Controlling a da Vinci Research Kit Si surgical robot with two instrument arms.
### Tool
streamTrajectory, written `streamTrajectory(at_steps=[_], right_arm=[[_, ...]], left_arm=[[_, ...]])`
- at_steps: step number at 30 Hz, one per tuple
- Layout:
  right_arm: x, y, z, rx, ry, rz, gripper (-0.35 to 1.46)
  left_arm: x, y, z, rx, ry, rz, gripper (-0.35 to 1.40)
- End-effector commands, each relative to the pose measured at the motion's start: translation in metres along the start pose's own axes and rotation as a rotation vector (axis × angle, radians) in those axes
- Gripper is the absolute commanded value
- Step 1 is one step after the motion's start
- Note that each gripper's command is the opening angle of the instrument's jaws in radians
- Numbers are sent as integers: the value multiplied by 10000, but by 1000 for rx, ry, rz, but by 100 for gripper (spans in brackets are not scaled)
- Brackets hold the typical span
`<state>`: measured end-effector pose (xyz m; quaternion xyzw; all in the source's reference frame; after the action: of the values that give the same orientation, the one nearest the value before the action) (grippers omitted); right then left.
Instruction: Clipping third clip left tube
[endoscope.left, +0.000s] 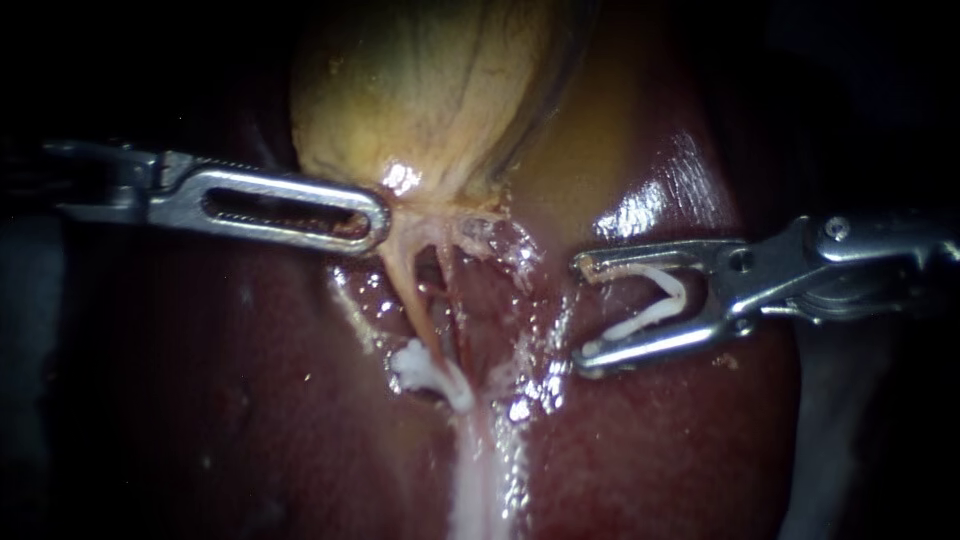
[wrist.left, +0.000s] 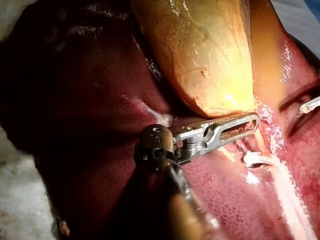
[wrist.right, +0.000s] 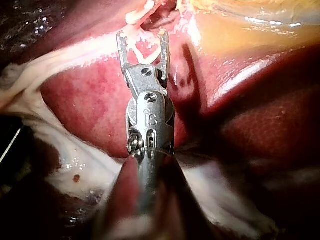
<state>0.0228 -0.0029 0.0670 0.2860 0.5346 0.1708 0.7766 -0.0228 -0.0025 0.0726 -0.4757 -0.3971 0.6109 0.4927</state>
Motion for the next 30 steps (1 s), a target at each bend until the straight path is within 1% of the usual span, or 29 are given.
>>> streamTrajectory(at_steps=[1,7,11,20,30], right_arm=[[0,0,1,-1,0,1,50],[1,-2,20,-12,-2,0,50],[3,0,44,-28,2,-1,50],[-1,1,86,-28,1,-6,50],[1,3,109,-28,5,-1,50]], left_arm=[[0,0,0,0,1,2,-35],[0,-1,0,0,1,2,-35],[0,-1,0,0,1,2,-35],[-1,-1,1,1,1,2,-35],[-1,-1,2,1,2,3,-35]])
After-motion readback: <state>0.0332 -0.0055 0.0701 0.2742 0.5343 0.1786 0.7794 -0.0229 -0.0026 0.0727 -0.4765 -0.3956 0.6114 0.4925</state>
